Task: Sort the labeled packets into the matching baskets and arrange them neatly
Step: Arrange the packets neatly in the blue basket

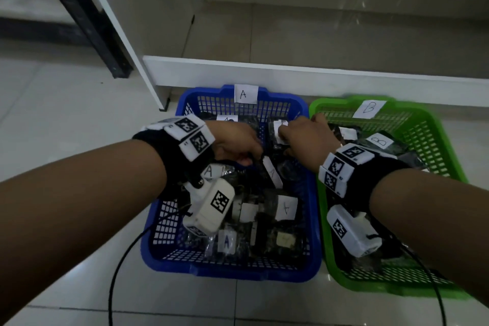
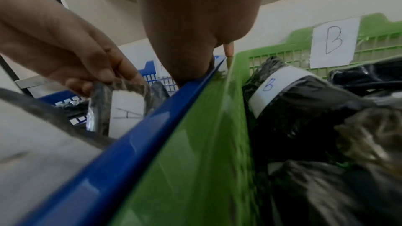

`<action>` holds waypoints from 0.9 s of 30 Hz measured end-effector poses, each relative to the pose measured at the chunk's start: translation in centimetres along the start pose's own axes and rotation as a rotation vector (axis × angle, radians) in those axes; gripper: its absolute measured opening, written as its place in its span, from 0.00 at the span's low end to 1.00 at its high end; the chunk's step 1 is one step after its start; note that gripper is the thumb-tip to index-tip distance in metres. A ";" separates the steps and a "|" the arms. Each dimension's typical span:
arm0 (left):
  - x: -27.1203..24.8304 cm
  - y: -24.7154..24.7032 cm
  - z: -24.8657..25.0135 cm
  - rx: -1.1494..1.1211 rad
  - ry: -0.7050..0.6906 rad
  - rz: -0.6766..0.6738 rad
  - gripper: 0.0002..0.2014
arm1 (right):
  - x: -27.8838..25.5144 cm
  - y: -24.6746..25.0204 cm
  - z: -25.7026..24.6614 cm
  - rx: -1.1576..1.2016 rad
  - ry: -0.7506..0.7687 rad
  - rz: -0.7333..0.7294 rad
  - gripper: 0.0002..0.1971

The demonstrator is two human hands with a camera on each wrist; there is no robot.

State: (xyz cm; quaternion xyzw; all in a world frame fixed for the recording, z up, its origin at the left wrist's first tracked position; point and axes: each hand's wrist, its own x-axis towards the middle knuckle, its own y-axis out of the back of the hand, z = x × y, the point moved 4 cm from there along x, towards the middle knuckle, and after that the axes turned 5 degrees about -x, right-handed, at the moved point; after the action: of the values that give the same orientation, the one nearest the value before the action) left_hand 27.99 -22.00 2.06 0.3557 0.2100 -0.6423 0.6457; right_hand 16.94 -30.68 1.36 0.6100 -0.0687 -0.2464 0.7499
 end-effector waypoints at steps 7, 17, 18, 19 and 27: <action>-4.4 6.0 1.6 -0.072 -0.141 0.055 0.11 | 1.3 0.5 -0.4 0.051 -0.079 -0.149 0.10; -5.2 7.5 -1.6 -0.250 -0.232 0.070 0.16 | 1.7 3.6 -0.1 1.057 -0.130 -0.233 0.24; -5.1 7.3 -1.8 -0.220 -0.231 0.075 0.17 | 1.7 3.3 0.1 1.058 -0.153 -0.208 0.21; -4.8 7.1 -2.1 -0.138 -0.237 0.107 0.18 | 1.8 3.1 0.4 1.053 -0.178 -0.177 0.16; -2.3 4.8 -6.1 1.129 -0.248 0.395 0.51 | 1.5 4.1 3.1 0.799 -0.316 -0.020 0.07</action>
State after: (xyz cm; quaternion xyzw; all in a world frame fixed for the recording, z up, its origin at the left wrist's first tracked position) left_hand 33.65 -16.38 0.64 0.5977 -0.3096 -0.5593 0.4838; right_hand 18.11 -33.56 5.76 0.8080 -0.2668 -0.2979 0.4327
